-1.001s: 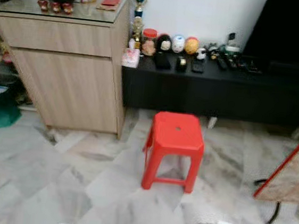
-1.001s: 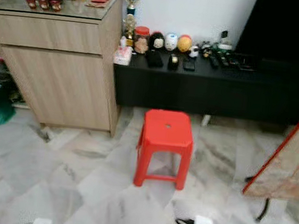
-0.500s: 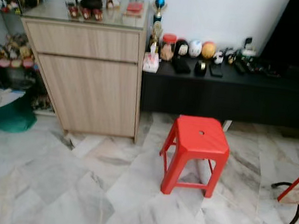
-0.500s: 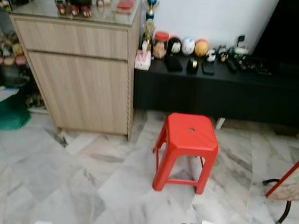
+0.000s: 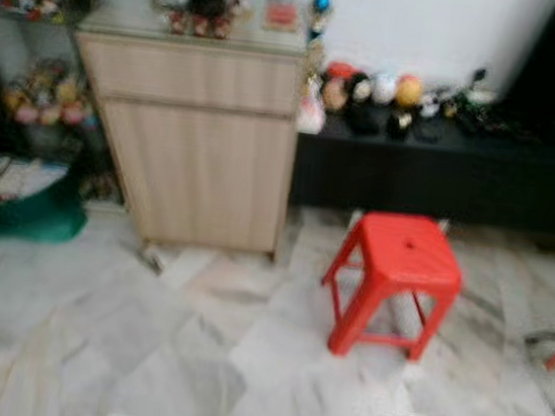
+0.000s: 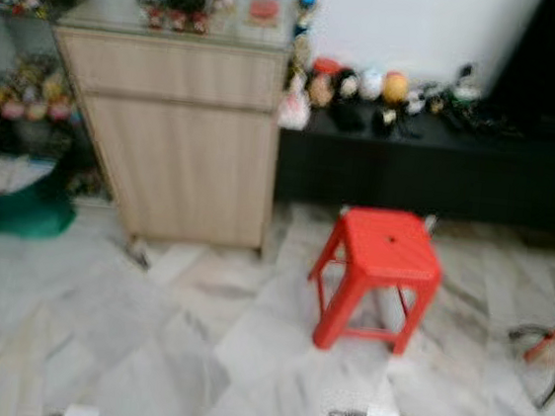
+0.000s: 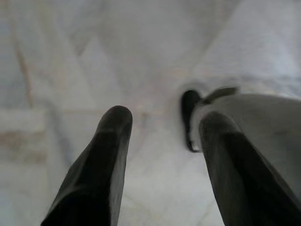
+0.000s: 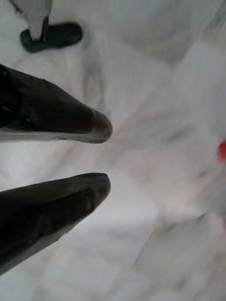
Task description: Hang keys on a hook
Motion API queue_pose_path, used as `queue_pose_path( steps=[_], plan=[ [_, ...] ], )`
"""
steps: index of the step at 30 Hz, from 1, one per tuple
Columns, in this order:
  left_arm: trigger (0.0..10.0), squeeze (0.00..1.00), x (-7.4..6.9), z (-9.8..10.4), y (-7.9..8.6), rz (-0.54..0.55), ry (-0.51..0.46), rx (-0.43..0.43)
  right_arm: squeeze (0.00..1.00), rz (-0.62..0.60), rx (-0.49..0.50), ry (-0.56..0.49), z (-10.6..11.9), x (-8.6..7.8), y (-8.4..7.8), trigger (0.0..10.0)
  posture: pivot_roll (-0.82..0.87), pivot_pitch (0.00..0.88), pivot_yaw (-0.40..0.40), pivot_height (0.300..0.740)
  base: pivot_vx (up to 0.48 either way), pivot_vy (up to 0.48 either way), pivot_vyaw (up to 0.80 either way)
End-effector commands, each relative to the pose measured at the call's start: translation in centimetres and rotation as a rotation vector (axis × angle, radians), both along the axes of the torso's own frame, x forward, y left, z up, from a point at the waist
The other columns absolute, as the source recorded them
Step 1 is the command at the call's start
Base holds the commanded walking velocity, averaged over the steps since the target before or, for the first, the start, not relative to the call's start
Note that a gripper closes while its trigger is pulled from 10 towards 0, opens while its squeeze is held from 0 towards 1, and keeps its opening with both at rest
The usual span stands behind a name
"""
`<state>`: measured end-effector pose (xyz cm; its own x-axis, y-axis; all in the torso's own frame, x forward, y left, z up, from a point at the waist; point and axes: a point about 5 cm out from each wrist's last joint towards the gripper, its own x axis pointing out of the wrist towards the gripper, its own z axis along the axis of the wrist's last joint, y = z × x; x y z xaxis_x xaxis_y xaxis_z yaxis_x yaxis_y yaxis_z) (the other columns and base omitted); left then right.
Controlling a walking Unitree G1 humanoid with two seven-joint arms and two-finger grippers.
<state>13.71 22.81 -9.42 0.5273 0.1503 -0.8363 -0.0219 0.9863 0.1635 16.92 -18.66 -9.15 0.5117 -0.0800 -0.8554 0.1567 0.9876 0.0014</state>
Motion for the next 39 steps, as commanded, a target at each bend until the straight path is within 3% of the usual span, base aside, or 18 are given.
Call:
queue_pose_path(
  steps=[1, 21, 39],
  plan=[
    [10.0, 0.0, -0.58, -0.39, -0.71, -0.003, 0.026, -0.018, 0.0, -0.005, -0.021, -0.011, 0.26, 0.25, -1.02, 10.0, 0.03, 0.0, -0.057, 0.74, 0.0, 0.0, 0.8],
    [10.0, 0.0, -0.58, -0.43, -0.75, 0.002, 0.037, -0.011, 0.0, 0.106, -0.054, -0.017, 0.41, 0.7, -0.54, 10.0, 0.03, 0.0, -0.067, 0.74, 0.0, 0.0, 0.8],
    [10.0, 0.0, -0.61, -0.46, -0.82, 0.018, 0.038, -0.018, 0.0, 0.109, -0.049, 0.0, 0.15, -0.05, -1.02, 10.0, 0.03, 0.0, -0.075, 0.74, 0.0, 0.0, 0.8]
  ],
)
